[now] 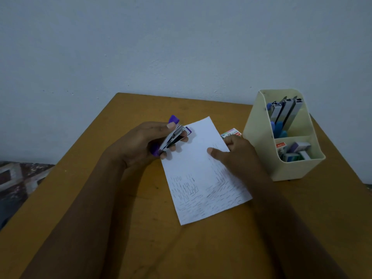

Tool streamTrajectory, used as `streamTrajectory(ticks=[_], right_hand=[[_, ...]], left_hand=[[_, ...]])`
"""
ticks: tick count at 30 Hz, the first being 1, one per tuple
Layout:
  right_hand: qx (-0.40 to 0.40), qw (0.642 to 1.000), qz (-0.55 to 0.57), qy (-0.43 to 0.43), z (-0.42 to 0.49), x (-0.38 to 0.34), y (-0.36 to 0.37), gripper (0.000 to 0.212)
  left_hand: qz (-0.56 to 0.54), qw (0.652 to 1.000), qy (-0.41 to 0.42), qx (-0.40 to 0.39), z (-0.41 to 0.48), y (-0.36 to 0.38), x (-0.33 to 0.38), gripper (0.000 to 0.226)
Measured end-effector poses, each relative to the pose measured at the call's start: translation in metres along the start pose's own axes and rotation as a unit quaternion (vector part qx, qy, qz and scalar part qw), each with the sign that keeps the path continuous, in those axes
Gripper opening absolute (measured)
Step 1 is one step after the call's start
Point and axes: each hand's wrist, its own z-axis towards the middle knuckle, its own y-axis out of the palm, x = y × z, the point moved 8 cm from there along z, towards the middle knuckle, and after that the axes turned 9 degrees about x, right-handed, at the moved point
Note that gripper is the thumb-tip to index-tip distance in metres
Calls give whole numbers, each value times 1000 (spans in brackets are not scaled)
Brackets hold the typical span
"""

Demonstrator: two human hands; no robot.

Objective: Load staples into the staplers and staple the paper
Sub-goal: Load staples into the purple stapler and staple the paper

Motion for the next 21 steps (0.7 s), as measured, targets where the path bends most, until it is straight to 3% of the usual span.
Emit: streamTrajectory(ticks=[3,7,11,14,21], right_hand=[[-12,996,80,26,1,3,-4,22],[17,979,199,42,3,5,-10,24],[87,962,257,36,6,7,-18,22],[122,959,256,22,7,8,-23,25],[131,945,298,29,11,15,-22,26]], left_hand=[[23,999,22,-32,-4,-1,5,34],[67,996,29,-59,-6,-10,5,66],[89,994,30,-60,-8,-19,4,56],[113,992,29,-49,-9,-24,2,60],[144,989,34,-27,-7,-34,2,64]])
